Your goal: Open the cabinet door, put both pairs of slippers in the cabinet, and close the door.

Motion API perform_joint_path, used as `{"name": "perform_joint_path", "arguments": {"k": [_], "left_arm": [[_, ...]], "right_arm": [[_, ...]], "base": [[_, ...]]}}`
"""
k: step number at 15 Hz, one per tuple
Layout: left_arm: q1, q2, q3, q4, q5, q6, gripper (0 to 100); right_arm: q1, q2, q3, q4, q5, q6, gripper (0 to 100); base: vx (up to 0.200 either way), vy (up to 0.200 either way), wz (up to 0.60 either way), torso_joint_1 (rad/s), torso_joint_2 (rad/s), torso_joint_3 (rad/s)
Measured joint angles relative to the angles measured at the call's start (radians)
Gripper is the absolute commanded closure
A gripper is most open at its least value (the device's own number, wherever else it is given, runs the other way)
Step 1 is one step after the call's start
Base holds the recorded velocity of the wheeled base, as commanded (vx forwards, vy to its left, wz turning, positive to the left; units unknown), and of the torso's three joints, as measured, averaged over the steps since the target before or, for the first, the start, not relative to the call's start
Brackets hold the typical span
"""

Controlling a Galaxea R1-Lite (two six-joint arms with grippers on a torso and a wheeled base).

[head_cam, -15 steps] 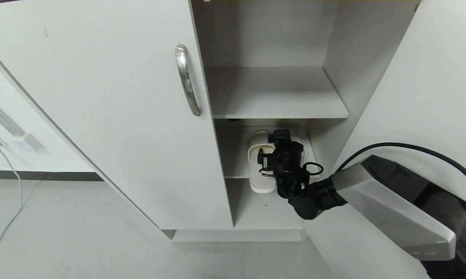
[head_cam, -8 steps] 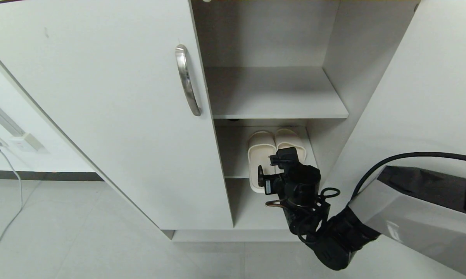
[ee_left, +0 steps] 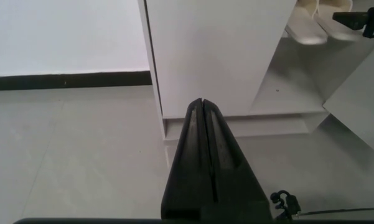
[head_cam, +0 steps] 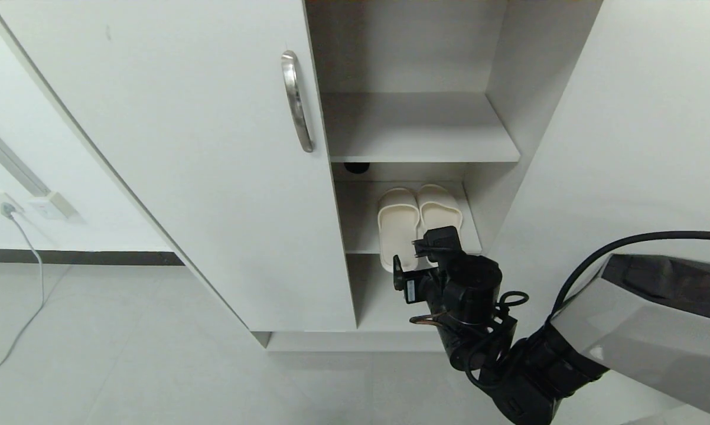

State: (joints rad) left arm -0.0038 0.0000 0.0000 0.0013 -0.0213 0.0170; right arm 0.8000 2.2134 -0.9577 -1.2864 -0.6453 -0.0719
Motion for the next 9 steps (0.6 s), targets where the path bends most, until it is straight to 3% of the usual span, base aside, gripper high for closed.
{"name": "perform_joint_path", "arguments": {"k": [9], "left_arm": [[0.001,0.000,0.000,0.000,0.003,-0.003,100]], "right_arm": [[0.011,-0.008,0.033,-0.002,0.004,-0.001,0]], "base": [[0.000,0.000,0.00,0.000,0.00,0.000]]}}
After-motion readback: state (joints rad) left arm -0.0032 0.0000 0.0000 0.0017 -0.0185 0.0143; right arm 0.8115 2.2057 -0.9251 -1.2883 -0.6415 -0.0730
